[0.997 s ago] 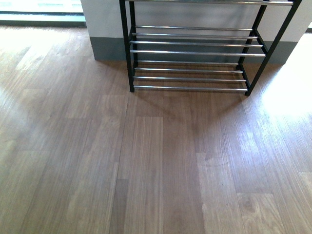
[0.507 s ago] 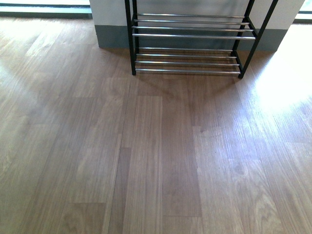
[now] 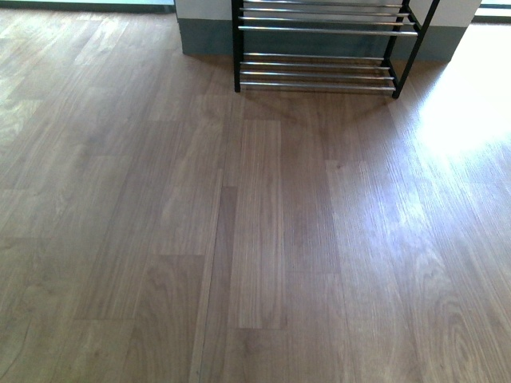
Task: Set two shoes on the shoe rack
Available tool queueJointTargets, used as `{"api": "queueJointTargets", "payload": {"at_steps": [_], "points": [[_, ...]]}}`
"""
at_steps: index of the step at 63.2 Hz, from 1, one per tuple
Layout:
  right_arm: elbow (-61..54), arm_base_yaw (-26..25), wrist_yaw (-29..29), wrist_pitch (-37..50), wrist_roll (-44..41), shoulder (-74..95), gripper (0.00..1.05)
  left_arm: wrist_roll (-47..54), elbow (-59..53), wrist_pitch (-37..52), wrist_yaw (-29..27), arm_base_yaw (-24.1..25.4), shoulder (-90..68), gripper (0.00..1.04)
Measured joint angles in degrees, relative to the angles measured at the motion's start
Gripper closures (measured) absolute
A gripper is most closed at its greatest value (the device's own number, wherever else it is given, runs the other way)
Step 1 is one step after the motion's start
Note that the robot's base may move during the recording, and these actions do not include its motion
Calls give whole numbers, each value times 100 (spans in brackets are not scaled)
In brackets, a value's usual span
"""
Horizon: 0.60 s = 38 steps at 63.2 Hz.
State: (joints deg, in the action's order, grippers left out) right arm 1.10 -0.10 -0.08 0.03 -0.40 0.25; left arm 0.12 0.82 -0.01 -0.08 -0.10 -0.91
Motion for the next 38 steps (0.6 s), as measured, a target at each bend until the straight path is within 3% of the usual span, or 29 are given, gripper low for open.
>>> {"api": "queueJointTargets", "payload": {"at_steps": [38], "points": [[0,0,7,-2,0,-11,9,0,0,0,7,-2,0,9]]}}
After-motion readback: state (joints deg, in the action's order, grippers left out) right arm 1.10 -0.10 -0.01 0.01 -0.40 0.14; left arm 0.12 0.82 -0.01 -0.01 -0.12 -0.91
